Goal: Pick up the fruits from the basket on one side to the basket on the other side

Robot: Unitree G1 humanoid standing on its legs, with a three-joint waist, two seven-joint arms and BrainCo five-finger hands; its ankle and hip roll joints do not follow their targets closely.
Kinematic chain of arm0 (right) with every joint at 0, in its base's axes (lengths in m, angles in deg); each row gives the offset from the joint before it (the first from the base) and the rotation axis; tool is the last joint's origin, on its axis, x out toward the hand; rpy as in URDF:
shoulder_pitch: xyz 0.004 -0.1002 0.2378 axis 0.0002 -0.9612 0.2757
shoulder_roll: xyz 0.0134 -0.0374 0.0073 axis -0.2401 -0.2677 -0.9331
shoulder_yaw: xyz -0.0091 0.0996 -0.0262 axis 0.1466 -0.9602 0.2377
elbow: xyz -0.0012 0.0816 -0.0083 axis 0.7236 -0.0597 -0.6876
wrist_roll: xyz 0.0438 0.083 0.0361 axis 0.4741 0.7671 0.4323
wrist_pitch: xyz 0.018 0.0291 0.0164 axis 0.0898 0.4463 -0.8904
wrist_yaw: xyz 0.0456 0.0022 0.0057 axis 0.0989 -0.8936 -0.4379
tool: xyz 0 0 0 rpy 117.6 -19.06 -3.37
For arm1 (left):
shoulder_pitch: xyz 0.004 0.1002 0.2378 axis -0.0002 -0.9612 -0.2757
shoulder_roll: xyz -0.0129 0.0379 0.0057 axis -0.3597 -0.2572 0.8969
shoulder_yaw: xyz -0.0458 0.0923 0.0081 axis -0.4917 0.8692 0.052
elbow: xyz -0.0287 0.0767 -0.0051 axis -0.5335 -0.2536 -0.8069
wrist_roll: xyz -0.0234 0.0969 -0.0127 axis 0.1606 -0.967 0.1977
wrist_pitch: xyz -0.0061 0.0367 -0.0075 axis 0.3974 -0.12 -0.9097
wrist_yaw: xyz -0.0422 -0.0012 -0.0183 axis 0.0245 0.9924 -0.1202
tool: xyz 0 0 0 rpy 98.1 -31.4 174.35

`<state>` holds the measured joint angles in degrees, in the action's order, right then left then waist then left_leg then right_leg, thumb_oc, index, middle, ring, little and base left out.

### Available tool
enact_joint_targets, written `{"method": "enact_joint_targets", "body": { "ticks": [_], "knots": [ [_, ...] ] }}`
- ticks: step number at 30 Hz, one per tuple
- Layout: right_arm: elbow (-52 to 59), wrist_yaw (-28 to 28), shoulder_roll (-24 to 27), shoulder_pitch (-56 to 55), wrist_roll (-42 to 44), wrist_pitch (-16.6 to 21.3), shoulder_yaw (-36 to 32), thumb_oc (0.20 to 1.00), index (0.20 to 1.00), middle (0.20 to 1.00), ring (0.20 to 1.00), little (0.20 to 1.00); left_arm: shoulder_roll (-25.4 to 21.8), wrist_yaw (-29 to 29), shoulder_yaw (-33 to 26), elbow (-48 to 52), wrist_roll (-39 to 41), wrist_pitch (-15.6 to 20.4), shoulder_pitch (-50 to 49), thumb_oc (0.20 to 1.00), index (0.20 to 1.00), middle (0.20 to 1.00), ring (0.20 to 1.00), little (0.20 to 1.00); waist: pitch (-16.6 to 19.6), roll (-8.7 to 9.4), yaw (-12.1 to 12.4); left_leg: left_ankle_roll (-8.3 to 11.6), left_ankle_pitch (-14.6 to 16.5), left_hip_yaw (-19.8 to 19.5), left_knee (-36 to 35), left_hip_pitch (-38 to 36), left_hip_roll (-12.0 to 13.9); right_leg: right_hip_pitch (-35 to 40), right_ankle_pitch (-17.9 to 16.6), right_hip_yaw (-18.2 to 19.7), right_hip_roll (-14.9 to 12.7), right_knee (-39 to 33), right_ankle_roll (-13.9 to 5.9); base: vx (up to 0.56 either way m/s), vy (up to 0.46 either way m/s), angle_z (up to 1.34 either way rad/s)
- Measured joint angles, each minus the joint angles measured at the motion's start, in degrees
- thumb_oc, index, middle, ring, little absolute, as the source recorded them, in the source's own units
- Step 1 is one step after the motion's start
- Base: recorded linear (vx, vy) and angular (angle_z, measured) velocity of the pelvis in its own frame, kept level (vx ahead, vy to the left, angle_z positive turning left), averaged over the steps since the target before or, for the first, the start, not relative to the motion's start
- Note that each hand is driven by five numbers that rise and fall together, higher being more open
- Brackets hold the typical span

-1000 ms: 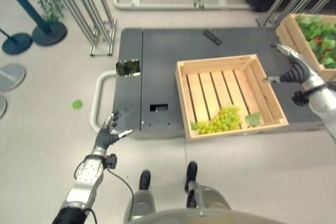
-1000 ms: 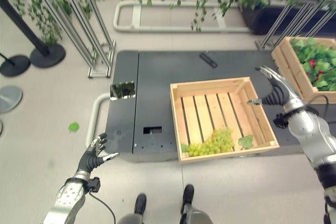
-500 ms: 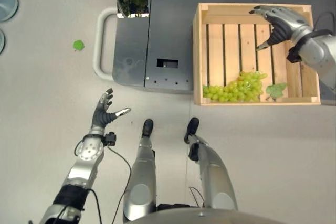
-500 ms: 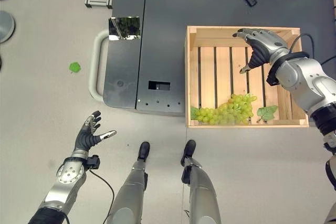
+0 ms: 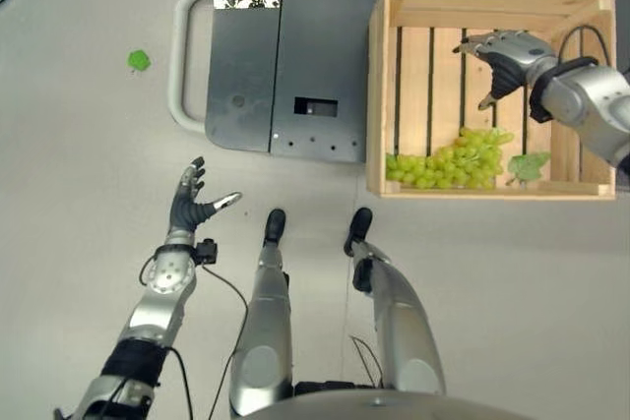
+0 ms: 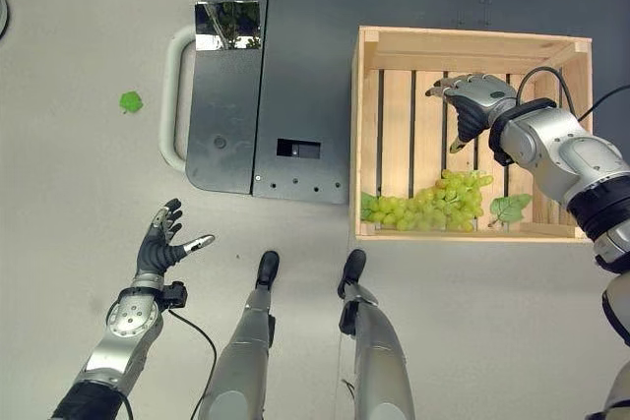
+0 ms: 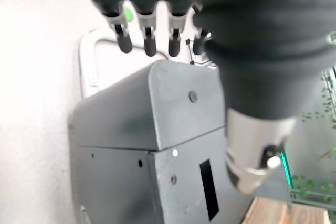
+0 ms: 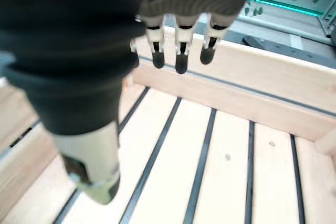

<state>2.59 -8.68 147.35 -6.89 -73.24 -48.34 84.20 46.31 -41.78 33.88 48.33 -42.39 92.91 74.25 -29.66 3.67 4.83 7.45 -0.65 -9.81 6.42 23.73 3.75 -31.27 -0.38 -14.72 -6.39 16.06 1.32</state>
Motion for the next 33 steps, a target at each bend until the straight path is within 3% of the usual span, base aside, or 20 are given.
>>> {"method": "enact_joint_targets", "body": {
  "ticks": [8, 19, 33],
  "knots": [
    [2.2, 4.5, 4.05, 0.41, -0.26, 0.57, 4.5, 1.0, 1.0, 1.0, 1.0, 1.0, -0.43, 0.08, 0.0, 0.08, -2.09, 0.23, 0.03, 1.0, 1.0, 1.0, 1.0, 1.0, 0.0, 0.0, 0.04, -0.1, -0.57, -0.7, -0.03, 0.81, -0.48, -0.44, 0.17, -0.3, -0.56, 0.18, -0.09, 0.0, 0.005, 0.05],
    [4.94, 8.68, 4.2, 0.86, -0.17, 1.45, 8.56, 1.0, 1.0, 1.0, 1.0, 1.0, -0.55, 0.03, 0.62, 0.06, -2.11, 0.4, 0.57, 1.0, 1.0, 1.0, 1.0, 1.0, 0.0, 0.0, -0.59, -0.06, -0.98, -1.01, -0.09, 2.54, -0.83, -2.46, 0.11, -0.22, -0.86, 0.71, -0.03, 0.0, 0.002, 0.0],
    [5.2, 12.23, 0.69, -14.36, -0.34, 2.04, 0.62, 1.0, 1.0, 1.0, 1.0, 1.0, -0.33, 0.01, 2.49, -0.06, -2.11, 0.52, 2.25, 1.0, 1.0, 1.0, 1.0, 1.0, 0.04, -0.12, -0.9, 0.04, -1.25, -1.3, -0.15, 2.05, -0.75, -2.0, 0.13, -0.37, -0.83, 0.84, -0.06, 0.0, -0.002, 0.01]
  ]
}}
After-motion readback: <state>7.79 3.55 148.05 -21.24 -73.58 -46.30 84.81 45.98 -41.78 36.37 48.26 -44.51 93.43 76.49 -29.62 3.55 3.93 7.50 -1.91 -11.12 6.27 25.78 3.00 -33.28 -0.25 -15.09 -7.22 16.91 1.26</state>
